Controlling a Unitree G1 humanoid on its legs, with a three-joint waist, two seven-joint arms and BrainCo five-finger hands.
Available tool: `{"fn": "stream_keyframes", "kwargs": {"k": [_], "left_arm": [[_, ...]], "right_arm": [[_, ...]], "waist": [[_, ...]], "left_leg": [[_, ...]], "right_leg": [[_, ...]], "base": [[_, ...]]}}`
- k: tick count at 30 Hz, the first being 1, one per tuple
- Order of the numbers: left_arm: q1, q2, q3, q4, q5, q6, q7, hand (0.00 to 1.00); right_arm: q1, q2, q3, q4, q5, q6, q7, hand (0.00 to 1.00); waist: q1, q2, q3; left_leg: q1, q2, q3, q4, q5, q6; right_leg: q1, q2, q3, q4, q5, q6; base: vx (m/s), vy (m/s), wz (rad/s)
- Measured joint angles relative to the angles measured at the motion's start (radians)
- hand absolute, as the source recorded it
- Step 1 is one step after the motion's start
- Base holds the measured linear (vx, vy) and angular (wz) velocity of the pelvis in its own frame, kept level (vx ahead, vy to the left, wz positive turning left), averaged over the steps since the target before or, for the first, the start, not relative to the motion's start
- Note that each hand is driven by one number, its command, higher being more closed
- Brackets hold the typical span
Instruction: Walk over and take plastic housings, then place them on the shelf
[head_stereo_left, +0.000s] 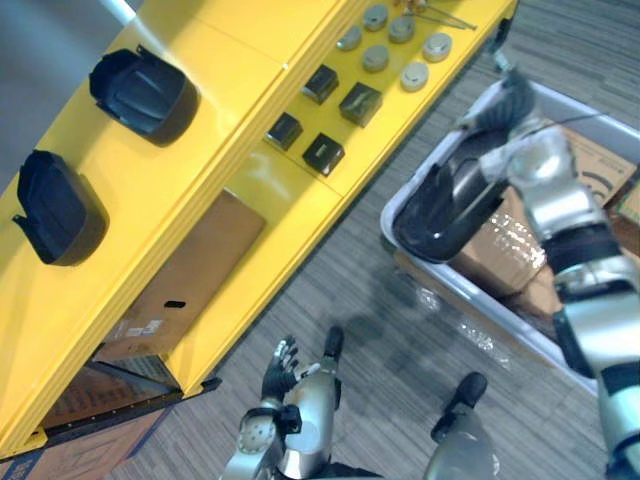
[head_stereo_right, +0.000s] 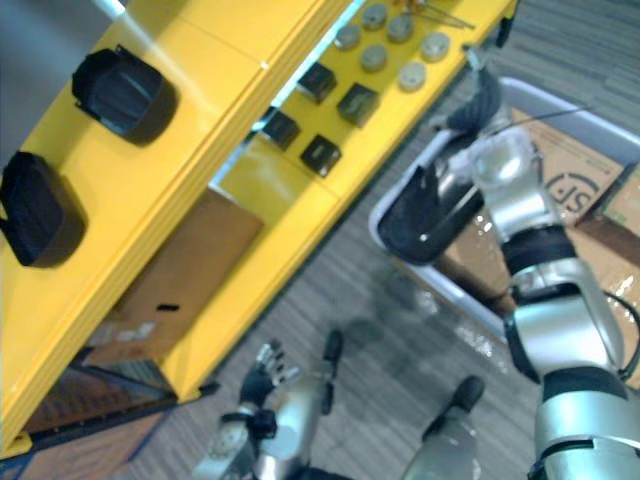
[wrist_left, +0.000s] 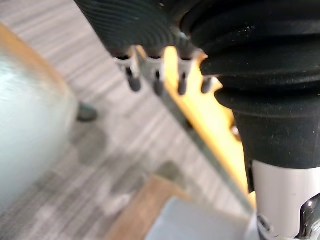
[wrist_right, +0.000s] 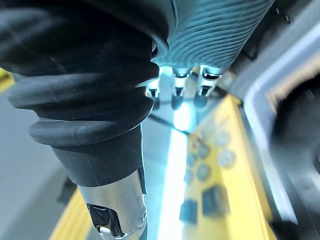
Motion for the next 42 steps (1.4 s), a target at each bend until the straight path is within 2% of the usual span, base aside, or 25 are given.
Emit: {"fn": "stream_keyframes", "kwargs": {"k": [8,11,14,18,21,28,34,42], "left_arm": [[-0.017,-0.003,0.028,0.001,0.009,0.0,0.003,0.0],[-0.02,-0.003,0.03,0.004,0.011,0.0,0.003,0.0],[-0.038,-0.008,0.03,0.023,0.009,-0.004,-0.008,0.0],[-0.087,-0.01,0.023,0.034,0.004,-0.038,-0.044,0.0],[-0.142,-0.012,0.018,0.033,0.005,-0.043,-0.048,0.0],[-0.243,-0.012,0.012,-0.006,0.009,-0.04,-0.037,0.0],[-0.256,-0.009,0.014,-0.024,0.007,0.007,-0.001,0.0],[-0.228,0.031,0.016,-0.026,0.006,0.027,-0.003,0.0]], "right_arm": [[0.115,0.098,-0.021,0.0,0.045,0.08,-0.005,0.0],[0.146,0.135,-0.022,0.0,0.045,0.096,-0.014,0.0],[0.15,0.153,-0.022,0.001,0.044,0.1,-0.048,0.0],[0.168,0.164,-0.041,0.032,0.042,0.116,-0.114,0.0],[0.164,0.163,-0.086,0.039,0.042,0.115,-0.117,0.0],[0.152,0.163,-0.103,0.061,0.039,0.113,-0.14,0.0],[0.149,0.154,-0.132,0.1,0.039,0.113,-0.145,0.0],[0.16,0.066,-0.156,0.139,0.038,0.118,-0.099,0.0]], "waist": [[-0.002,-0.005,0.004],[-0.002,-0.022,0.015],[-0.004,-0.032,0.023],[-0.003,-0.045,0.031],[-0.005,-0.051,0.035],[-0.026,-0.094,0.052],[-0.034,-0.112,0.054],[-0.037,-0.128,0.059]], "left_leg": [[0.0,0.001,0.003,0.0,-0.001,-0.001],[0.0,0.004,0.017,0.002,-0.003,-0.001],[-0.002,0.006,0.022,0.017,-0.013,-0.002],[-0.012,0.006,0.023,0.018,-0.013,-0.002],[-0.025,0.008,0.022,0.029,-0.016,-0.002],[-0.075,0.018,0.02,0.122,-0.067,0.001],[-0.099,0.023,0.024,0.189,-0.106,0.006],[-0.124,0.03,0.022,0.226,-0.124,0.009]], "right_leg": [[-0.004,0.0,0.003,0.003,-0.002,-0.002],[-0.021,0.001,0.02,0.016,-0.005,-0.006],[-0.025,0.002,0.028,0.022,-0.006,-0.007],[-0.038,0.002,0.03,0.026,-0.007,-0.008],[-0.046,0.004,0.031,0.027,-0.006,-0.008],[-0.05,0.013,0.037,0.028,-0.003,-0.006],[-0.05,0.018,0.05,0.028,0.001,-0.002],[-0.054,0.027,0.052,0.022,0.008,-0.002]], "base": [[0.0,-0.001,-0.01],[-0.02,-0.01,-0.13],[-0.01,-0.007,-0.08],[0.0,0.0,0.0],[0.0,0.0,0.0],[0.0,-0.003,-0.02],[0.0,0.017,-0.06],[-0.01,0.006,-0.01]]}}
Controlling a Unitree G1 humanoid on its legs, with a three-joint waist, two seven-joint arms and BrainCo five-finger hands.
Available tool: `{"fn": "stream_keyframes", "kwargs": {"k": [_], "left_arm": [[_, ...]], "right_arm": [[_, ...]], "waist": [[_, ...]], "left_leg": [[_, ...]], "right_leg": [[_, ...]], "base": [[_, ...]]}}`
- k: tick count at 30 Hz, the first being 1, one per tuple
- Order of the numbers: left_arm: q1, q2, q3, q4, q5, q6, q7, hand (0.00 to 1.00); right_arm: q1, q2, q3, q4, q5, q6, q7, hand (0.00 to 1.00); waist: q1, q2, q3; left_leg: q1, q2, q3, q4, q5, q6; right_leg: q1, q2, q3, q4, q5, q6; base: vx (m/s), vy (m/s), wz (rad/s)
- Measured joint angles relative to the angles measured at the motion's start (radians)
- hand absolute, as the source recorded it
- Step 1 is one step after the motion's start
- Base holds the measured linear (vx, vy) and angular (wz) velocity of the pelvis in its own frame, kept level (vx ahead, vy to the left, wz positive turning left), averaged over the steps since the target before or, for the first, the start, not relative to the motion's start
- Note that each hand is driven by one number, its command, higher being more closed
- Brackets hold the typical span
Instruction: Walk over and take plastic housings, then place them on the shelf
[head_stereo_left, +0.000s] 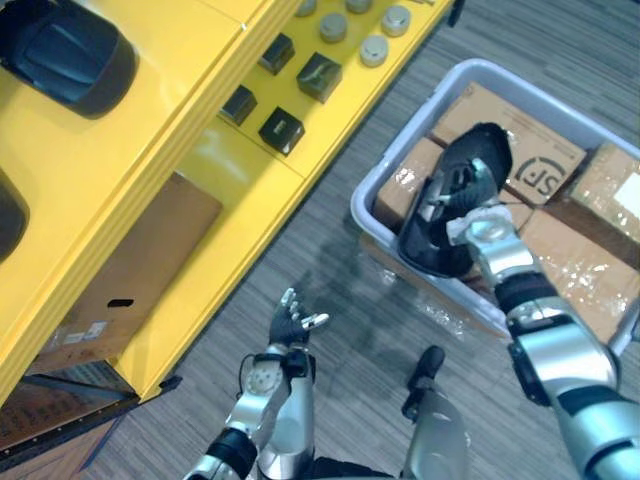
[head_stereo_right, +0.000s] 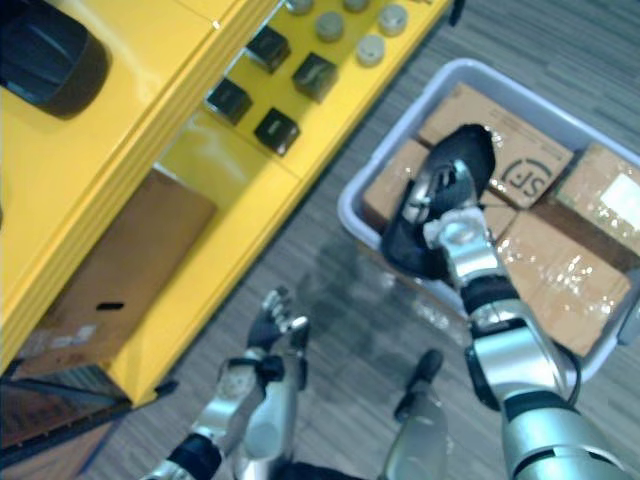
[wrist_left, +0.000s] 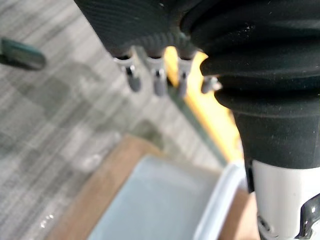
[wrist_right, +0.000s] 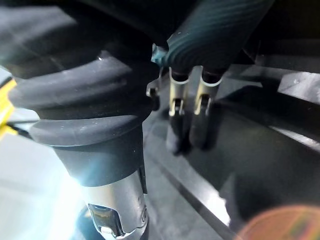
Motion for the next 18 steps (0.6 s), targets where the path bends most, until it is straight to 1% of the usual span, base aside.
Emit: {"fn": "stream_keyframes", "kwargs": {"k": [2,4,7,8,10,13,14,16,18], "left_arm": [[0.014,0.008,0.002,-0.004,0.0,0.0,-0.001,0.0],[0.026,0.015,0.008,-0.014,0.0,-0.001,-0.001,0.0],[0.026,0.021,0.008,-0.021,0.0,-0.005,-0.005,0.0],[0.026,0.023,0.008,-0.022,0.0,-0.007,-0.006,0.0],[0.027,0.029,0.008,-0.022,0.0,-0.012,-0.006,0.0],[0.028,0.03,0.007,-0.034,0.005,-0.053,-0.001,0.0],[0.029,0.031,0.007,-0.042,0.008,-0.063,0.002,0.0],[0.028,0.037,0.008,-0.094,0.045,-0.098,0.02,0.0],[0.017,0.036,0.009,-0.128,0.073,-0.116,0.037,0.0]], "right_arm": [[0.01,-0.02,-0.004,0.0,-0.001,0.001,0.014,0.0],[0.024,-0.033,-0.004,0.0,-0.001,-0.002,0.026,0.0],[0.03,-0.034,-0.003,0.003,-0.002,-0.007,0.042,0.0],[0.035,-0.035,-0.003,0.005,-0.002,-0.029,0.055,0.0],[0.041,-0.036,-0.001,0.005,-0.004,-0.08,0.059,0.0],[0.047,-0.064,0.017,-0.021,-0.051,-0.239,0.051,0.0],[0.047,-0.07,0.022,-0.034,-0.052,-0.271,0.047,0.0],[0.046,-0.085,0.025,-0.122,-0.074,-0.375,-0.011,0.0],[0.046,-0.088,0.025,-0.175,-0.082,-0.426,-0.047,0.0]], "waist": [[-0.003,-0.006,0.003],[-0.01,-0.02,0.004],[-0.018,-0.031,0.003],[-0.02,-0.032,0.003],[-0.022,-0.032,0.003],[-0.023,-0.032,0.003],[-0.022,-0.032,0.003],[-0.023,-0.032,0.003],[-0.023,-0.033,0.002]], "left_leg": [[-0.001,0.0,0.001,0.0,0.0,0.0],[-0.001,0.001,0.0,0.001,0.0,0.0],[-0.002,0.003,0.001,0.005,-0.002,0.0],[-0.003,0.006,0.002,0.012,-0.005,-0.001],[-0.008,0.013,0.002,0.025,-0.011,-0.002],[-0.014,0.015,0.0,0.034,-0.013,0.0],[-0.015,0.015,0.0,0.034,-0.013,0.0],[-0.015,0.015,0.0,0.034,-0.013,0.0],[-0.015,0.015,0.0,0.034,-0.012,0.0]], "right_leg": [[0.0,0.0,0.001,-0.002,0.002,0.0],[0.0,0.001,0.001,-0.002,0.002,0.0],[0.001,0.003,0.001,-0.002,0.003,-0.001],[0.001,0.006,0.003,-0.002,0.003,-0.002],[0.001,0.013,0.005,-0.002,0.005,-0.003],[0.0,0.015,0.005,-0.004,0.007,-0.006],[0.0,0.015,0.004,-0.005,0.008,-0.006],[-0.001,0.016,0.005,-0.006,0.01,-0.006],[-0.001,0.016,0.005,-0.006,0.01,-0.006]], "base": [[0.0,0.0,0.0],[0.0,0.0,0.0],[0.0,0.001,-0.01],[-0.01,0.002,-0.08],[-0.01,-0.002,-0.07],[0.0,0.0,0.0],[0.0,0.0,0.0],[0.0,0.0,0.0],[0.0,0.0,0.0]]}}
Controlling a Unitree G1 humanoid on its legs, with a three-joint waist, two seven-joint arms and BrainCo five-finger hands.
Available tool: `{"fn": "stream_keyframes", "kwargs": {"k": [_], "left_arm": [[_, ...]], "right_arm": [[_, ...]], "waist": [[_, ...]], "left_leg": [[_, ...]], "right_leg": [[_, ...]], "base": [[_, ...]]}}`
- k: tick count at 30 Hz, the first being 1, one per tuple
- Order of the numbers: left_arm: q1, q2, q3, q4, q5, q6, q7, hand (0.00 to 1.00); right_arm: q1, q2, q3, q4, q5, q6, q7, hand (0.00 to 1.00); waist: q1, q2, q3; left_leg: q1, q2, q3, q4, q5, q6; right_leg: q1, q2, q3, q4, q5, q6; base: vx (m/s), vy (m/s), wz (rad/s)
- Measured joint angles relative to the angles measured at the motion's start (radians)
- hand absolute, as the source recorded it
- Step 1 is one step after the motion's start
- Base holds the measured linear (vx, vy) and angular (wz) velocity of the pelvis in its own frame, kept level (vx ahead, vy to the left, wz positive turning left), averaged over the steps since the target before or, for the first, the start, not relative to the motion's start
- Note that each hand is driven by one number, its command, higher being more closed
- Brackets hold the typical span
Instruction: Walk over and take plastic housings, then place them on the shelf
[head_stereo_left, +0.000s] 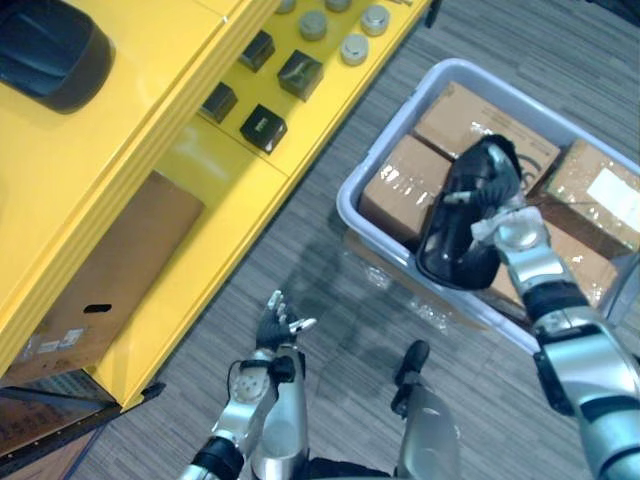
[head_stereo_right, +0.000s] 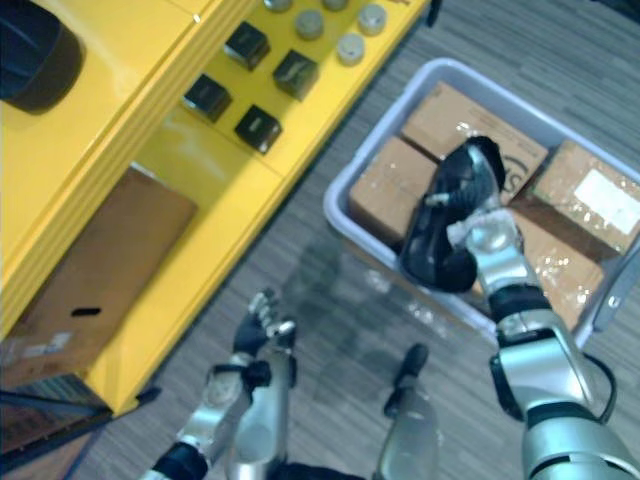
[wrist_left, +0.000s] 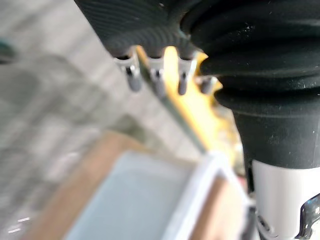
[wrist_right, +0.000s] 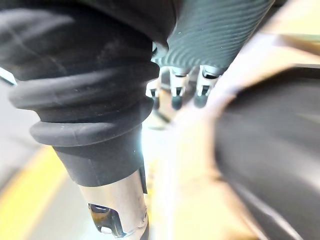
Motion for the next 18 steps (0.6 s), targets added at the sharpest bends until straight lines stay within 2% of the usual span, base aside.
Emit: {"fn": "stream_keyframes", "kwargs": {"k": [2,4,8,10,11,12,13,14,15,18], "left_arm": [[-0.034,0.0,0.0,-0.039,0.042,-0.005,0.022,0.0],[-0.085,0.0,0.003,-0.071,0.074,-0.007,0.039,0.0],[-0.159,0.003,0.045,-0.107,0.086,-0.002,0.047,0.0],[-0.191,0.017,0.073,-0.13,0.086,0.006,0.055,0.0],[-0.203,0.021,0.074,-0.13,0.086,0.01,0.062,0.0],[-0.226,0.023,0.075,-0.13,0.086,0.015,0.072,0.0],[-0.235,0.023,0.074,-0.13,0.086,0.018,0.075,0.0],[-0.248,0.021,0.075,-0.13,0.086,0.025,0.081,0.0],[-0.252,0.021,0.076,-0.13,0.086,0.03,0.091,0.0],[-0.258,0.016,0.078,-0.136,0.086,0.052,0.105,0.0]], "right_arm": [[0.001,0.0,-0.004,-0.06,-0.007,-0.043,-0.041,0.0],[0.009,0.003,-0.033,-0.13,-0.02,-0.052,-0.08,0.0],[0.051,0.045,-0.111,-0.244,-0.029,-0.013,-0.147,0.0],[0.109,0.088,-0.164,-0.314,-0.037,0.089,-0.194,0.0],[0.122,0.096,-0.178,-0.315,-0.038,0.12,-0.21,0.0],[0.153,0.107,-0.209,-0.313,-0.037,0.174,-0.236,0.0],[0.166,0.112,-0.221,-0.312,-0.038,0.198,-0.247,0.0],[0.188,0.128,-0.243,-0.309,-0.038,0.248,-0.268,0.0],[0.196,0.141,-0.244,-0.308,-0.038,0.283,-0.293,0.0],[0.21,0.155,-0.249,-0.308,-0.047,0.335,-0.349,0.0]], "waist": [[-0.002,-0.004,-0.002],[-0.004,-0.005,-0.003],[-0.026,-0.018,-0.003],[-0.056,-0.041,-0.015],[-0.063,-0.044,-0.015],[-0.076,-0.046,-0.015],[-0.08,-0.046,-0.015],[-0.085,-0.046,-0.015],[-0.086,-0.046,-0.015],[-0.112,-0.046,-0.015]], "left_leg": [[0.0,0.0,0.0,0.0,0.0,0.0],[0.001,0.0,0.002,0.0,0.001,0.0],[0.017,0.0,0.026,-0.003,0.0,0.0],[0.017,0.001,0.048,-0.004,-0.003,0.004],[0.018,0.001,0.051,-0.002,-0.004,0.006],[0.019,0.001,0.053,0.0,-0.006,0.006],[0.02,0.001,0.054,0.0,-0.006,0.006],[0.027,0.003,0.065,-0.002,-0.006,0.006],[0.036,0.007,0.088,-0.001,-0.01,0.006],[0.036,0.01,0.102,0.001,-0.011,0.007]], "right_leg": [[0.0,0.0,0.001,0.0,0.002,0.0],[0.0,0.0,0.003,0.0,0.003,0.0],[-0.004,-0.003,0.031,0.002,0.005,0.001],[-0.021,-0.004,0.052,0.006,0.006,0.001],[-0.021,-0.004,0.056,0.005,0.007,0.001],[-0.021,-0.005,0.059,0.005,0.008,0.001],[-0.022,-0.005,0.061,0.005,0.009,0.001],[-0.028,-0.004,0.074,0.006,0.011,-0.001],[-0.037,-0.003,0.091,0.007,0.015,-0.002],[-0.05,-0.001,0.109,0.009,0.02,-0.001]], "base": [[0.0,0.0,0.0],[0.0,0.0,0.0],[0.01,0.011,-0.13],[0.01,0.017,-0.24],[0.01,0.012,-0.16],[0.0,0.011,-0.07],[0.0,0.01,-0.13],[0.0,0.006,-0.33],[0.0,0.004,-0.38],[0.0,0.001,-0.21]]}}
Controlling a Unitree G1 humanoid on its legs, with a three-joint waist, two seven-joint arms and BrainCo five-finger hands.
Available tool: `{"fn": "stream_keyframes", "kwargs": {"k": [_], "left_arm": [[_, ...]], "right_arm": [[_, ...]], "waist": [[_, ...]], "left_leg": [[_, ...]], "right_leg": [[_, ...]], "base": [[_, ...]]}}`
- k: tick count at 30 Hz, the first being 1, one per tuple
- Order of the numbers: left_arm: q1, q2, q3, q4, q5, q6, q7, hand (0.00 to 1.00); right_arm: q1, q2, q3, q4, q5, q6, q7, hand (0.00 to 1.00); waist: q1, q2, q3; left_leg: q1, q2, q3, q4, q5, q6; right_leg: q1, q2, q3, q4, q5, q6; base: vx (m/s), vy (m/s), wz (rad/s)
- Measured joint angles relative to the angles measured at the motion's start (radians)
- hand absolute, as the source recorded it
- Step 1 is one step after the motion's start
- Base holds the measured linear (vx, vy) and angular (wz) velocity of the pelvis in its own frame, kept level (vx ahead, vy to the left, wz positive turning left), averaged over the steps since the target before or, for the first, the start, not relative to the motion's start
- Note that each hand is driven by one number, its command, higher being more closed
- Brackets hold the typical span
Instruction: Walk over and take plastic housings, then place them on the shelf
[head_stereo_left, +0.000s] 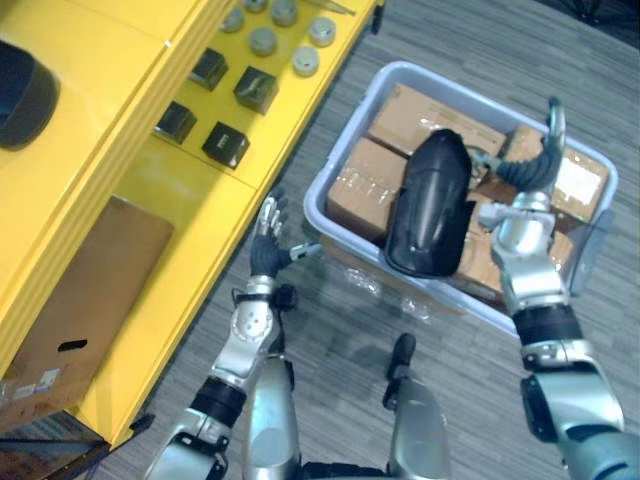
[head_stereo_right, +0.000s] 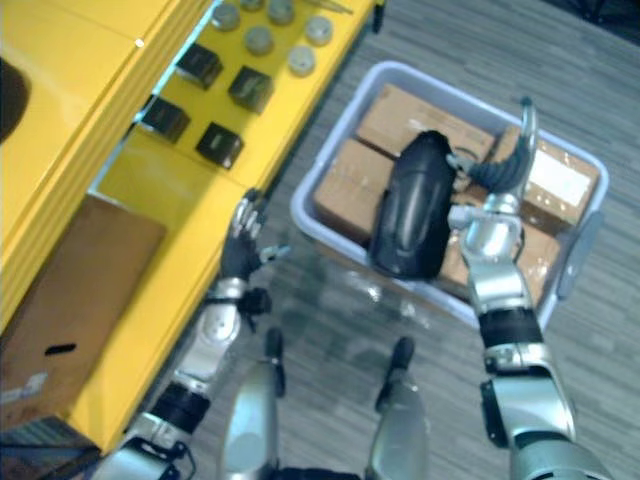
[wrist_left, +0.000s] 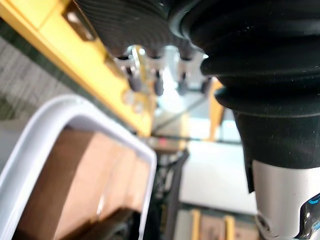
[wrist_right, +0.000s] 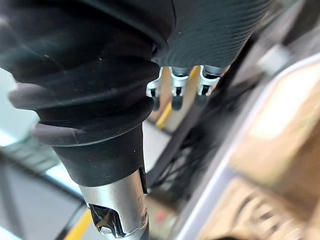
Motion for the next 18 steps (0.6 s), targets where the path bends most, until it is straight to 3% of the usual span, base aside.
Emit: {"fn": "stream_keyframes", "kwargs": {"k": [5,18], "left_arm": [[-0.003,-0.01,0.002,-0.017,0.0,0.027,0.01,0.0],[0.028,-0.01,0.003,-0.034,-0.001,0.043,0.001,0.0]], "right_arm": [[0.041,0.003,-0.037,0.0,0.006,0.049,-0.038,0.0],[0.085,0.044,-0.026,0.116,0.071,0.079,0.148,0.0]], "waist": [[-0.005,0.0,0.0],[-0.003,0.0,0.0]], "left_leg": [[0.0,0.001,0.001,0.0,0.0,0.0],[0.0,-0.001,0.001,-0.002,0.001,0.001]], "right_leg": [[-0.001,0.001,0.002,0.003,0.0,0.0],[-0.002,-0.001,0.004,0.005,0.0,0.0]], "base": [[0.0,0.0,-0.02],[0.0,0.0,0.0]]}}
